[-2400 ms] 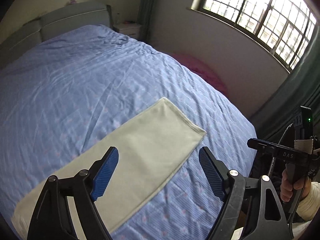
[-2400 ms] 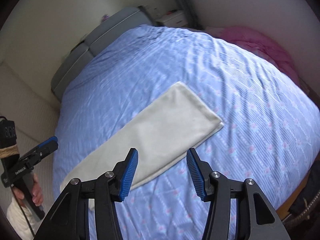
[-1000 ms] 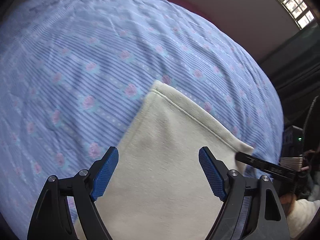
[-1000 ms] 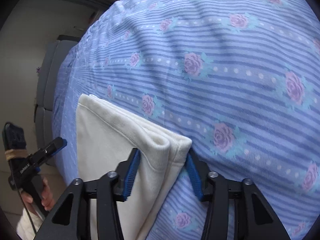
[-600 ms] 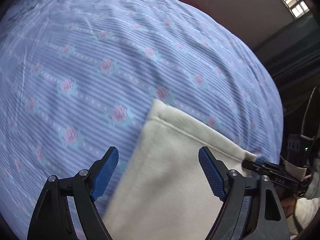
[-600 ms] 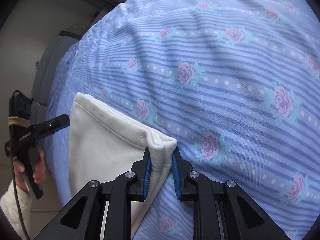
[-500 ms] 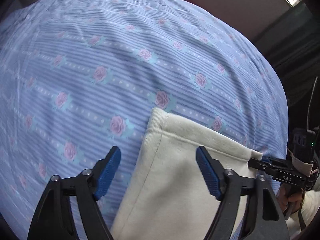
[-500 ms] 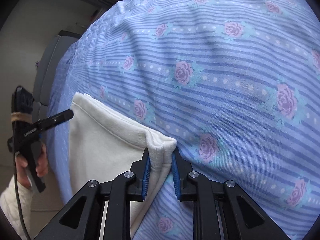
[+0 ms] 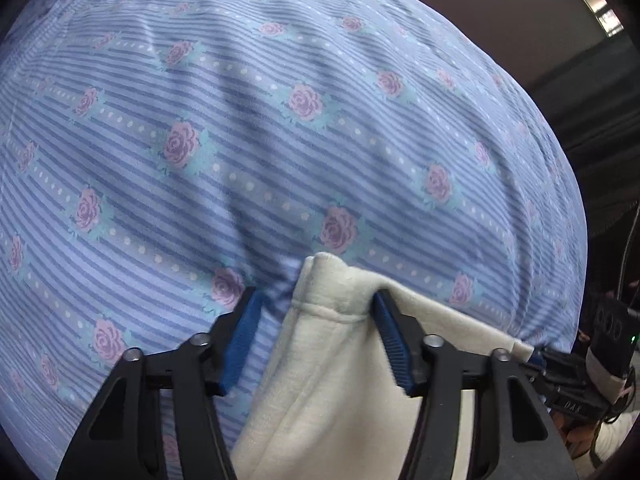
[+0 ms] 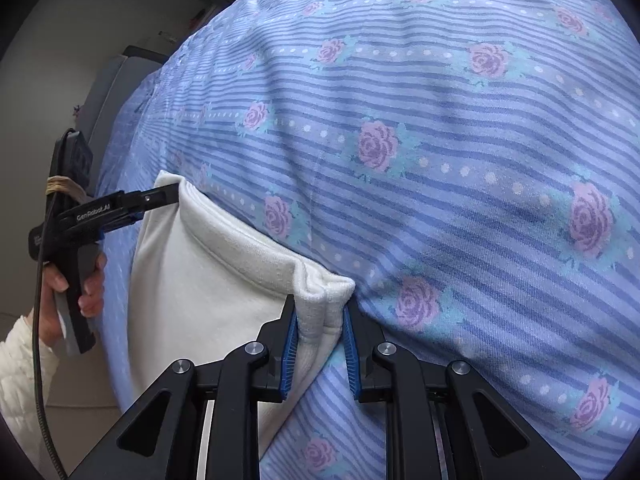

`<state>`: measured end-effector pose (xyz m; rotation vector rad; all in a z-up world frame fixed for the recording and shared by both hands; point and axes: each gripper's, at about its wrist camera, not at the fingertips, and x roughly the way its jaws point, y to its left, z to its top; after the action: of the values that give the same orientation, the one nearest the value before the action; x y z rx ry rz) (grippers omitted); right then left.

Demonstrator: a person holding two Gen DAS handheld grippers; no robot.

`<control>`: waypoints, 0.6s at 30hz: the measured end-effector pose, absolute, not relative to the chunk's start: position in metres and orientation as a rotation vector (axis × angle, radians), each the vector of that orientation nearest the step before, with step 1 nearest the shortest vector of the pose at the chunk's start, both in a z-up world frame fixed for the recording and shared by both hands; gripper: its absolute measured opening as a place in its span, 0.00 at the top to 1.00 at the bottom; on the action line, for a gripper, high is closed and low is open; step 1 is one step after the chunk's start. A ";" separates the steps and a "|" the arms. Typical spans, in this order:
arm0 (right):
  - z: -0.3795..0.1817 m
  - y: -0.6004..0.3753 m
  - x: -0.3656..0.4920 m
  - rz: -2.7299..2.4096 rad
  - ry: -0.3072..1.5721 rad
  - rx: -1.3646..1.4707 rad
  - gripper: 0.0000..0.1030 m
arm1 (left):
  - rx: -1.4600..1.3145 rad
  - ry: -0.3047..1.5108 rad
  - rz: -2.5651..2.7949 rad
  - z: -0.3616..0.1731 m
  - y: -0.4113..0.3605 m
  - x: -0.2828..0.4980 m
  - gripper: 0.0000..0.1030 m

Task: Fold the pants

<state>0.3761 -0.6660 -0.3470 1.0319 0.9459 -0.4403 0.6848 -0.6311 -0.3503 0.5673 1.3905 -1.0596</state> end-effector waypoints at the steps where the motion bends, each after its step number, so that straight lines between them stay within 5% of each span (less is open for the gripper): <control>1: -0.347 -0.667 0.376 -0.436 0.947 1.032 0.82 | 0.547 1.407 -1.067 -0.349 -0.633 0.683 0.73; 6: -0.322 -0.672 0.371 -0.410 0.949 1.023 0.82 | 0.569 1.347 -1.072 -0.317 -0.641 0.671 0.82; 18: -0.180 -0.597 0.376 -0.353 0.878 0.638 0.82 | 0.394 1.148 -1.181 -0.193 -0.567 0.654 0.83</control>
<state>0.3764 -0.5970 -0.1800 0.6378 0.8781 -0.3527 0.6536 -0.5672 -0.1931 0.3945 1.1483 -1.1812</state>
